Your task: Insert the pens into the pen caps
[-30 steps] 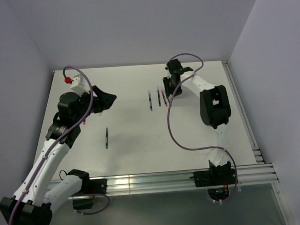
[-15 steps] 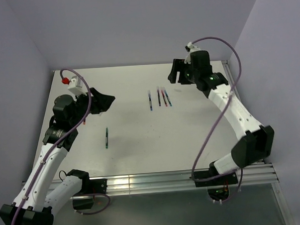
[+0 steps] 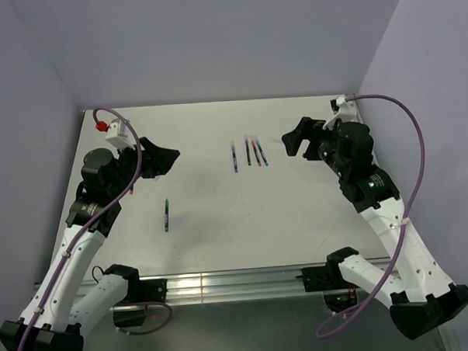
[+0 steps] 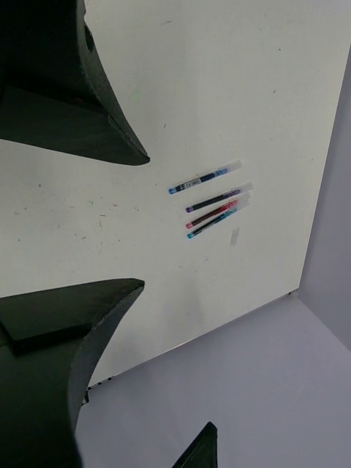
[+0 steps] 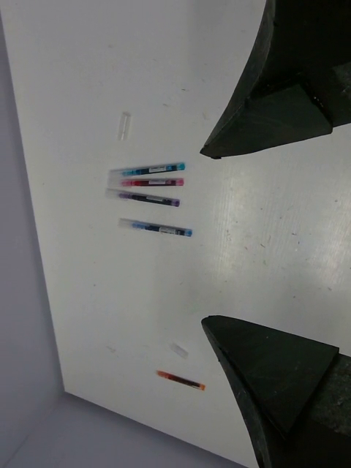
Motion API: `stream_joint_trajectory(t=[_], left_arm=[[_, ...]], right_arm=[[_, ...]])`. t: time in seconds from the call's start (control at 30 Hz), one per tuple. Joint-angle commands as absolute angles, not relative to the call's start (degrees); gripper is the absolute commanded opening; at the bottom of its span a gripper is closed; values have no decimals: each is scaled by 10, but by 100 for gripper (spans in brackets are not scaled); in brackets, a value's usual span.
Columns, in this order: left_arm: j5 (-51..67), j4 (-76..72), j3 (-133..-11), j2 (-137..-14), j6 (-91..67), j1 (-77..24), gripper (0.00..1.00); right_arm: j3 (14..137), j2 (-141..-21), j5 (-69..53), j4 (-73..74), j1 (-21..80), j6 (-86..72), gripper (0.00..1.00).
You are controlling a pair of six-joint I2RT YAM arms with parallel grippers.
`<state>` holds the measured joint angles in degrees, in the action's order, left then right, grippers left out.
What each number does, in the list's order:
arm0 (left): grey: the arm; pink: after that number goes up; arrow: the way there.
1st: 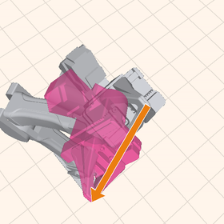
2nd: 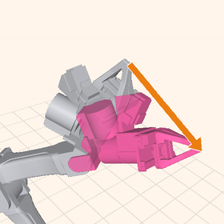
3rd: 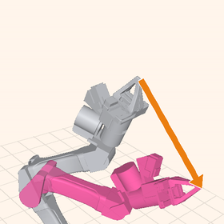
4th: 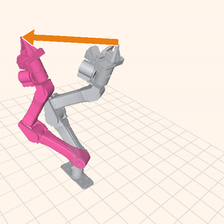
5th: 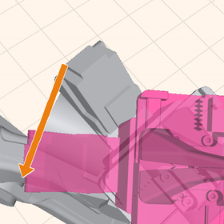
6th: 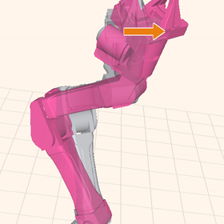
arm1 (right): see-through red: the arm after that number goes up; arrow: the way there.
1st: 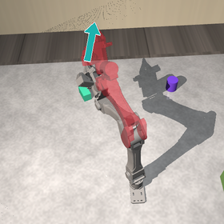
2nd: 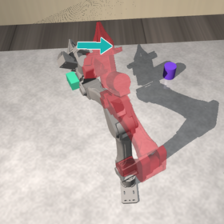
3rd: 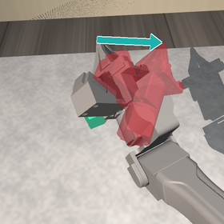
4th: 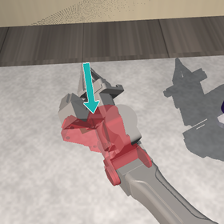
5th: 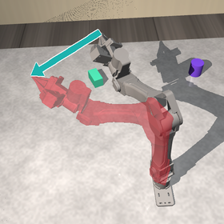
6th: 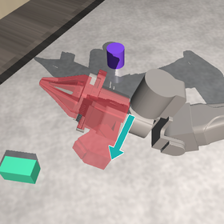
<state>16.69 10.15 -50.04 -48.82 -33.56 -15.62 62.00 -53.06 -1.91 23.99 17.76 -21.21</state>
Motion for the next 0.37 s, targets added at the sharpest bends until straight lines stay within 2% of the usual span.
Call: stream_joint_trajectory(t=[0.0, 0.33], left_arm=[[179, 76, -502, -477, -323, -154, 69], [180, 76, -499, -471, -321, -154, 69]], right_arm=[[605, -510, -1, 206, 181, -216, 96], [593, -501, -6, 193, 181, -214, 100]])
